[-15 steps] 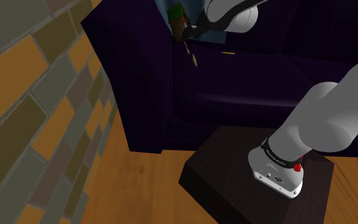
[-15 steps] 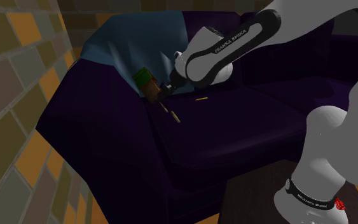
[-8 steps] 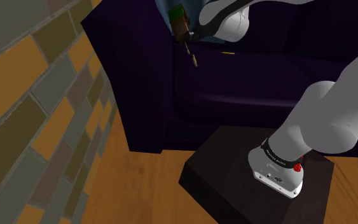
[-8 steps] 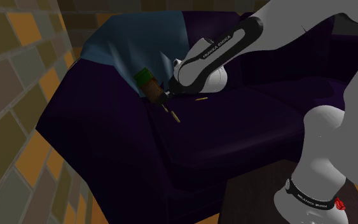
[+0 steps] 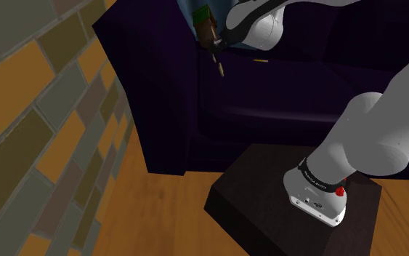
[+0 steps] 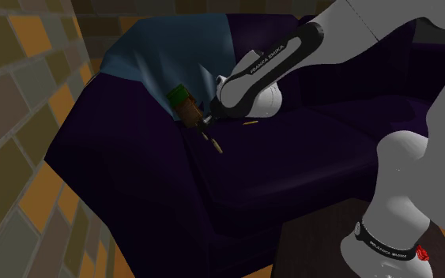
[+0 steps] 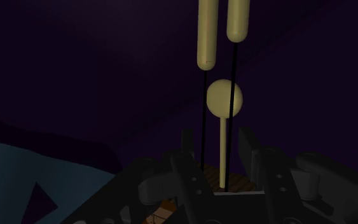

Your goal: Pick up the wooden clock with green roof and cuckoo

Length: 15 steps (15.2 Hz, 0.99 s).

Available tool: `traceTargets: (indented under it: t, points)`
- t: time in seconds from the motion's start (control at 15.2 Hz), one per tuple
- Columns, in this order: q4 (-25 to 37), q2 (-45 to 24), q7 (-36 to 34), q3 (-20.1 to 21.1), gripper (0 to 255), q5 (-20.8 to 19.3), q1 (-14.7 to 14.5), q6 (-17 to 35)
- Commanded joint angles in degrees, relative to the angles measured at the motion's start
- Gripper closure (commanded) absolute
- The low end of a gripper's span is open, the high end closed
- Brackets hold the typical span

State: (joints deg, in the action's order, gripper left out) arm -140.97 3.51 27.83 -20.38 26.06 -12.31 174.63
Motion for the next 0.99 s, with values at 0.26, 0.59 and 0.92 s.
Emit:
traceTargets:
  t: [0.26, 0.59, 0.92]
  points:
    - [0.2, 0.4, -1.4, 0.3, 255, -1.8, 0.5, -0.6]
    - [0.9, 3.4, -8.7, 2.1, 255, -10.5, 3.7, -4.1]
    - [2.4, 5.9, -12.9, 3.8, 255, -15.3, 6.1, -8.0]
